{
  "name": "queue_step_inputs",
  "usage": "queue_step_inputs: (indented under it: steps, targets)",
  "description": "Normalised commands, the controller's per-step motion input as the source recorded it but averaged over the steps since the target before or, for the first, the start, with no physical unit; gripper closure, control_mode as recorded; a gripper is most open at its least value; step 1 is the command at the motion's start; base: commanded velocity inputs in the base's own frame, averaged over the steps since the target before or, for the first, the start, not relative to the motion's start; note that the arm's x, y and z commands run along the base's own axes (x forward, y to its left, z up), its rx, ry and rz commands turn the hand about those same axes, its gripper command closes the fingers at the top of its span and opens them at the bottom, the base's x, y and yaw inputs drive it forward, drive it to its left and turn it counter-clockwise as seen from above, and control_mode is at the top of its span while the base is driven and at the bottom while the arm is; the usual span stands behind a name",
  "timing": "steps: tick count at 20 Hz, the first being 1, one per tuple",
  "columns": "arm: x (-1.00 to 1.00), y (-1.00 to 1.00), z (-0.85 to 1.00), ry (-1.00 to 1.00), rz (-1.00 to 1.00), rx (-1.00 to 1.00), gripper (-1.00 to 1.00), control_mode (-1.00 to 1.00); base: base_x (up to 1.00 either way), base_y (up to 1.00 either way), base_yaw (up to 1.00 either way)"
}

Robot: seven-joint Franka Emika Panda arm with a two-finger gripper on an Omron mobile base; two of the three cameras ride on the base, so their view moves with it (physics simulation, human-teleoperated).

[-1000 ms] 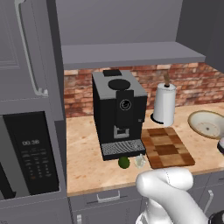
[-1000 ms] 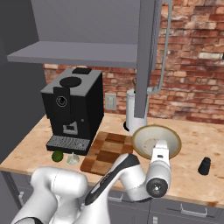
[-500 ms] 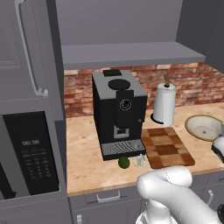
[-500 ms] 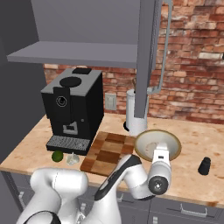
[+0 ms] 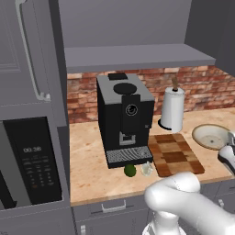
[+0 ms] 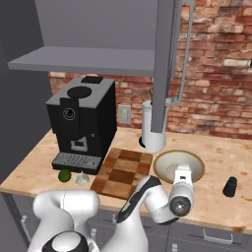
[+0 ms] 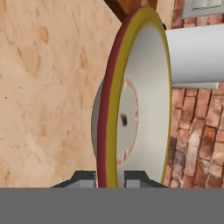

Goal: Open the cabinet. Place the bowl and condiment on the counter. Then place the lime and garlic on the cutting board.

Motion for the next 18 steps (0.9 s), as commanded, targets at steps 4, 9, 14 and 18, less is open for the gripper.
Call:
queue_step_inputs:
  steps: [4,9,14,18]
  targets:
    - [0.18,-0.13,-0.24,0.03,0.0,0.0,1.0,-1.0,0.0,0.0,0.0]
    - [0.2,-0.15,-0.25,0.03,0.0,0.0,1.0,-1.0,0.0,0.0,0.0]
    - [0.19,-0.15,-0.26,0.04,0.0,-0.01,1.0,-1.0,0.0,0.0,0.0]
    - [0.16,-0.13,-0.3,0.05,0.0,-0.02,1.0,-1.0,0.0,0.0,0.0]
